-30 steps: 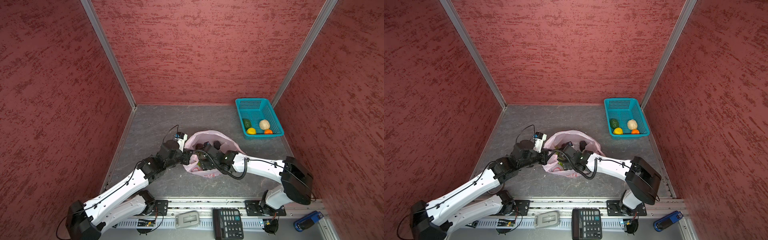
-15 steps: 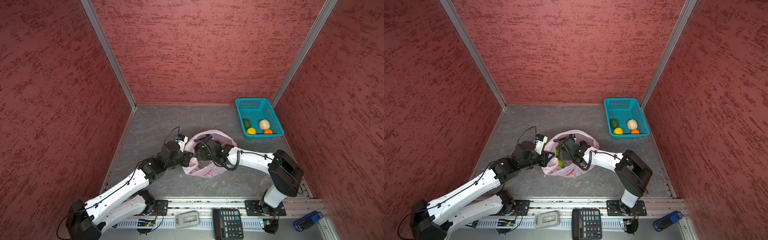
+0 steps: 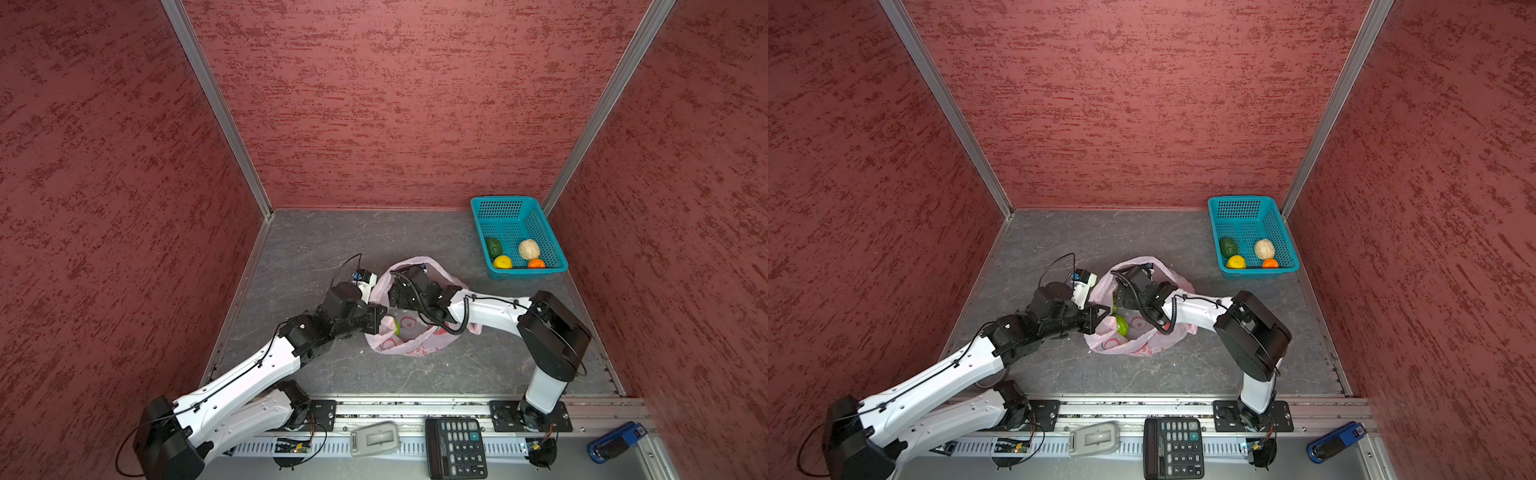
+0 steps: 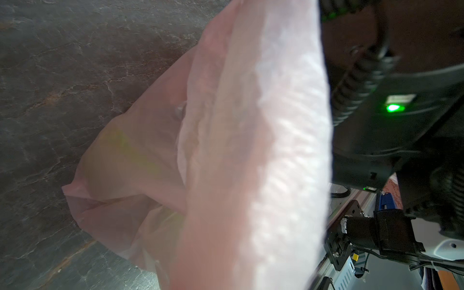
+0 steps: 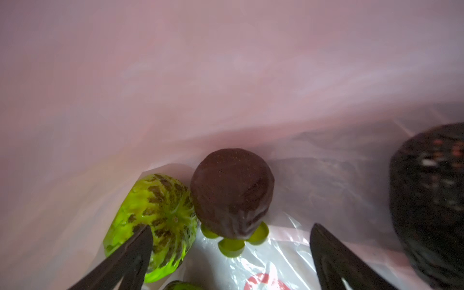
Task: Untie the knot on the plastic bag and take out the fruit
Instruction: 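Lower the right gripper into the bag and grasp the dark purple fruit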
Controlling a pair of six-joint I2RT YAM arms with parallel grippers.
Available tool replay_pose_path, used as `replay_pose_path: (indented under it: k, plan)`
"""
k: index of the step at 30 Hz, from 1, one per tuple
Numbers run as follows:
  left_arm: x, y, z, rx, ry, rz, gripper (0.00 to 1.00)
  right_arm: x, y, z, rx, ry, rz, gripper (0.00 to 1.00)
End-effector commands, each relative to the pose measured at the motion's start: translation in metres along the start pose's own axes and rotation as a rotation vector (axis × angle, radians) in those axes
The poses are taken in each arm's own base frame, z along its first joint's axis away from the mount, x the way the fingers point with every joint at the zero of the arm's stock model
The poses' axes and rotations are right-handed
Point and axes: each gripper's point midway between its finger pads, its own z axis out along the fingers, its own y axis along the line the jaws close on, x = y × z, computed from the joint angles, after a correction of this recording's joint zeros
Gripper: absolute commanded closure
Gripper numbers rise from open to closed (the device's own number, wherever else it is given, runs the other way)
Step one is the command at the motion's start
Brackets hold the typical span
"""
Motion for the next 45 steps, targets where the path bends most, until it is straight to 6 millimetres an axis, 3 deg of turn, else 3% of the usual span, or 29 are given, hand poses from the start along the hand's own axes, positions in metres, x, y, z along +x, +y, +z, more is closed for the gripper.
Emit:
replay_pose_path:
  k: [1,8,10,18,22,30,40,42,45]
  plan:
    - [0.000,-0.001,0.002,0.011,0.004,-0.001,1.00,-0.015,0.011,0.006,0.001,-0.028,-0.007,0.01]
    - [-0.002,-0.003,0.002,0.015,-0.004,0.001,1.00,0.004,0.001,0.022,0.055,0.053,0.008,0.02]
    - [-0.002,-0.002,0.002,0.014,-0.004,-0.001,1.00,0.006,-0.006,0.024,0.078,0.054,0.022,0.13]
    - [0.000,-0.001,0.001,0.010,-0.003,-0.005,1.00,0.004,-0.014,0.025,0.114,0.035,0.011,0.29]
    - [-0.001,-0.001,0.000,0.011,-0.009,-0.006,1.00,0.002,-0.011,0.024,0.106,0.025,0.003,0.44]
    - [0.000,-0.002,0.000,0.009,-0.012,-0.008,1.00,0.003,-0.010,0.021,0.088,0.030,-0.012,0.60]
    - [-0.004,-0.003,0.000,0.008,-0.025,-0.006,1.00,0.001,-0.004,-0.010,0.042,0.020,-0.033,0.67]
    - [-0.005,-0.003,0.000,0.008,-0.028,-0.006,1.00,0.001,-0.006,-0.016,0.041,0.017,-0.034,0.62]
    - [-0.006,-0.004,-0.002,0.011,-0.031,-0.006,1.00,-0.002,-0.006,-0.014,0.051,0.012,-0.045,0.47]
